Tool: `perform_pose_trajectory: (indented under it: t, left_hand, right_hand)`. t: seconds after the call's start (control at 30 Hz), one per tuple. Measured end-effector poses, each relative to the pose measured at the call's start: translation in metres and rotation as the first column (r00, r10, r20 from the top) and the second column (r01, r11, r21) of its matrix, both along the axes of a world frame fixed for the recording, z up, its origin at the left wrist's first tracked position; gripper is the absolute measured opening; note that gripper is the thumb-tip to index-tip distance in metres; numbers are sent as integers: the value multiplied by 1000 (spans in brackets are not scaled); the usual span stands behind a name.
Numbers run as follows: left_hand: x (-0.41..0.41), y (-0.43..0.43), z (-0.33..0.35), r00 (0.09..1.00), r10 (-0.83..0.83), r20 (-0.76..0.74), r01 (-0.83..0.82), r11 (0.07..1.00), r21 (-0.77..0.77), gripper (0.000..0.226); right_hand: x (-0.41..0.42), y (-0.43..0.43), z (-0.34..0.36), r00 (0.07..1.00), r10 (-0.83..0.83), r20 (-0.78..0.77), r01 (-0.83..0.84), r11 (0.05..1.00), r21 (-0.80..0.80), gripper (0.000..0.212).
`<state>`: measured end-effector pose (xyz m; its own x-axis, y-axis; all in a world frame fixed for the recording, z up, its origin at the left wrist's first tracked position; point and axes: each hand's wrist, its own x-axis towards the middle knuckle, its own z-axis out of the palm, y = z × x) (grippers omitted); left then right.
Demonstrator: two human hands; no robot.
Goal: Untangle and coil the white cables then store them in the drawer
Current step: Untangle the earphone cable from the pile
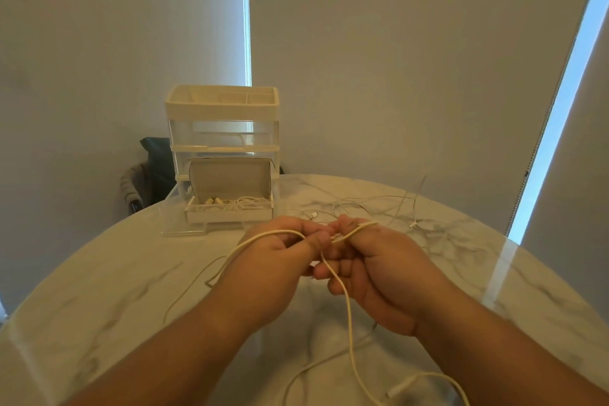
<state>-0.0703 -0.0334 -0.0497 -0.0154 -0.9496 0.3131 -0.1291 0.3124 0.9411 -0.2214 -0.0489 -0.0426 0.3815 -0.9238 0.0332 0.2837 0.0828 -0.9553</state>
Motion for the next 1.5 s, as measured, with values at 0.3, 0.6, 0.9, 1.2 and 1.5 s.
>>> perform_pose_trajectory:
  t: [0.3,0.6,0.9,1.2,1.5]
  left_hand:
    - [13,-12,0,971,238,-12,-238,971,6,12]
    - [4,-5,2,983,89,-164,-80,995,63,14]
    - [19,-11,4,982,187,38,-183,980,-83,14]
    - [23,-12,6,974,220,44,-209,960,-185,21]
    - [2,3,1,950,243,197,-157,915,-372,19]
  right_hand:
    - [-12,6,7,768,-538,-348,366,814,-450,32]
    - [-3,4,0,514,-646,-565,-88,616,-783,37]
    - [-20,-7,3,785,-589,-191,446,753,-485,25]
    - [-14,-9,5,929,-363,68,366,929,-44,28]
    - [-4,0,-5,928,-301,-221,254,942,-219,25]
